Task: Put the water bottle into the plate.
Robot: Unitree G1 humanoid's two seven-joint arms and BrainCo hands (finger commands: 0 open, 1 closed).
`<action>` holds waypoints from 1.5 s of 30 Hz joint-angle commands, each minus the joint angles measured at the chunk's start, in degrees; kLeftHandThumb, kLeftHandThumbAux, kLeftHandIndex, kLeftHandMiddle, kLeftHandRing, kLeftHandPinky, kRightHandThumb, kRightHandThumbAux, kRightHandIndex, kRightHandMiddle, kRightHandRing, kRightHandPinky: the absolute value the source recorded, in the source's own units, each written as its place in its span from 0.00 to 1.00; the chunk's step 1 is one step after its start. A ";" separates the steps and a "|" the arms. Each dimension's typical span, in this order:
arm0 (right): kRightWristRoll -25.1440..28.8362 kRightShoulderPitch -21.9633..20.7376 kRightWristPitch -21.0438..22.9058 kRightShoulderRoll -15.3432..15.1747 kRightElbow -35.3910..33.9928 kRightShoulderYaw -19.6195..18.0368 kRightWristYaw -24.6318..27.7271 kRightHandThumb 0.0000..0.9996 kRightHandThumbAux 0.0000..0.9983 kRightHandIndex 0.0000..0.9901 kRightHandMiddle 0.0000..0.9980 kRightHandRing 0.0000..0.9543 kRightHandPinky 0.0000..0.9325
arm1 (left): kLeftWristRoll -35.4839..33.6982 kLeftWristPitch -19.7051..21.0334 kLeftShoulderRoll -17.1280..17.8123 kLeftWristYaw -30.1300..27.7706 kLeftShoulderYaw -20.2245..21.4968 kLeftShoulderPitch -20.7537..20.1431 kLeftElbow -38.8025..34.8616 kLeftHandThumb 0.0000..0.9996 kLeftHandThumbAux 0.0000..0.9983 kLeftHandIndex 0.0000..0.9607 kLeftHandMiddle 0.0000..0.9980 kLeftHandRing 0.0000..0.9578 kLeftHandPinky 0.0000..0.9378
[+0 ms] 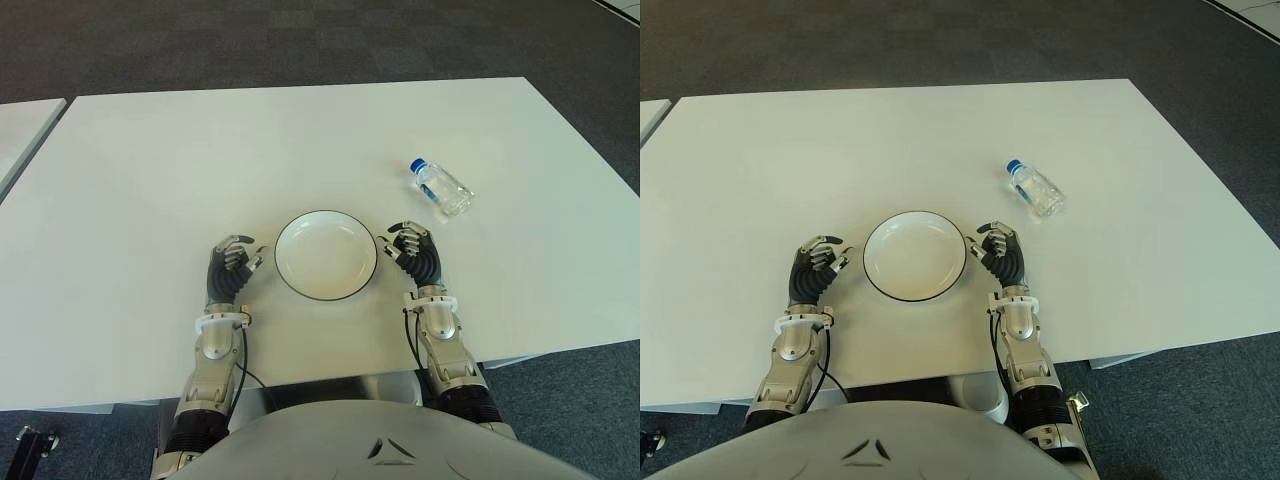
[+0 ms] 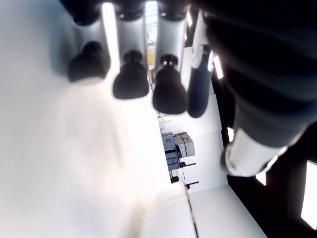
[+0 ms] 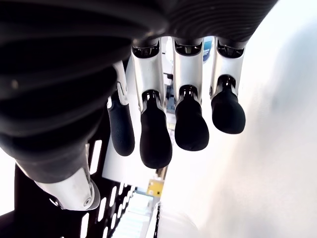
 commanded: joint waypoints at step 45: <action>-27.42 -27.84 10.19 -16.68 17.01 1.57 -27.84 0.39 0.58 0.04 0.03 0.03 0.03 | 0.48 2.99 0.00 -0.73 -0.68 0.49 0.19 0.71 0.72 0.45 0.81 0.86 0.88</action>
